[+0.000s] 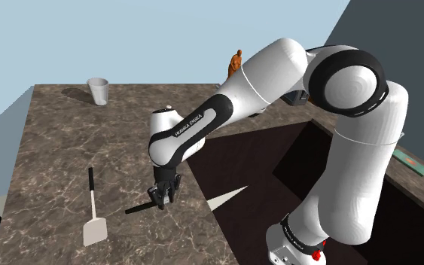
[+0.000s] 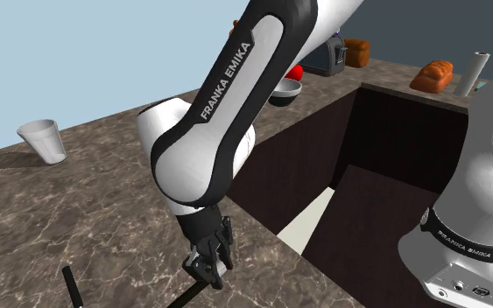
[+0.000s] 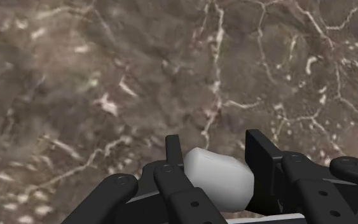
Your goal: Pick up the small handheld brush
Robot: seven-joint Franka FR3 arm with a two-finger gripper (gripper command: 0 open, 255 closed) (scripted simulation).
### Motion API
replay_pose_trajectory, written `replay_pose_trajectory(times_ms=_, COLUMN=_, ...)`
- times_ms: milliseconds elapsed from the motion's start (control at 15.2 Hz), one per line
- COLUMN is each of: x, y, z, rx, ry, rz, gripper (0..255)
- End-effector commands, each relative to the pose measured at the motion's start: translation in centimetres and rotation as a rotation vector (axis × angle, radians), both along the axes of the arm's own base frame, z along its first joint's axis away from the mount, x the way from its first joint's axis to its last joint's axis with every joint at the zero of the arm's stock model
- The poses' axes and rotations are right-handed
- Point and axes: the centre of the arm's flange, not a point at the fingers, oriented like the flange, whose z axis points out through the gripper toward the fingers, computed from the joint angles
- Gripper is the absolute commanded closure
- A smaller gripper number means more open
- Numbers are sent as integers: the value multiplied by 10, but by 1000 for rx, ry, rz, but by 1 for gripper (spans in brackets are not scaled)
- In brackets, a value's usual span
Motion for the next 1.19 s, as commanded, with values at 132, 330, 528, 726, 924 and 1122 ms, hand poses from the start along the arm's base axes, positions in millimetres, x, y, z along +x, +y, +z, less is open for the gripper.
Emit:
replay_pose_trajectory(times_ms=132, x=-1, y=0, z=10, rx=0, ry=0, rz=0, gripper=255)
replay_pose_trajectory(times_ms=330, x=0, y=0, z=26, rx=0, ry=0, rz=0, gripper=255)
replay_pose_trajectory(times_ms=528, x=0, y=0, z=42, rx=0, ry=0, rz=0, gripper=255)
replay_pose_trajectory(times_ms=726, x=0, y=0, z=58, rx=0, ry=0, rz=0, gripper=255)
replay_pose_trajectory(times_ms=924, x=0, y=0, z=74, rx=0, ry=0, rz=0, gripper=255)
replay_pose_trajectory(times_ms=1122, x=-1, y=0, z=80, rx=0, ry=0, rz=0, gripper=255)
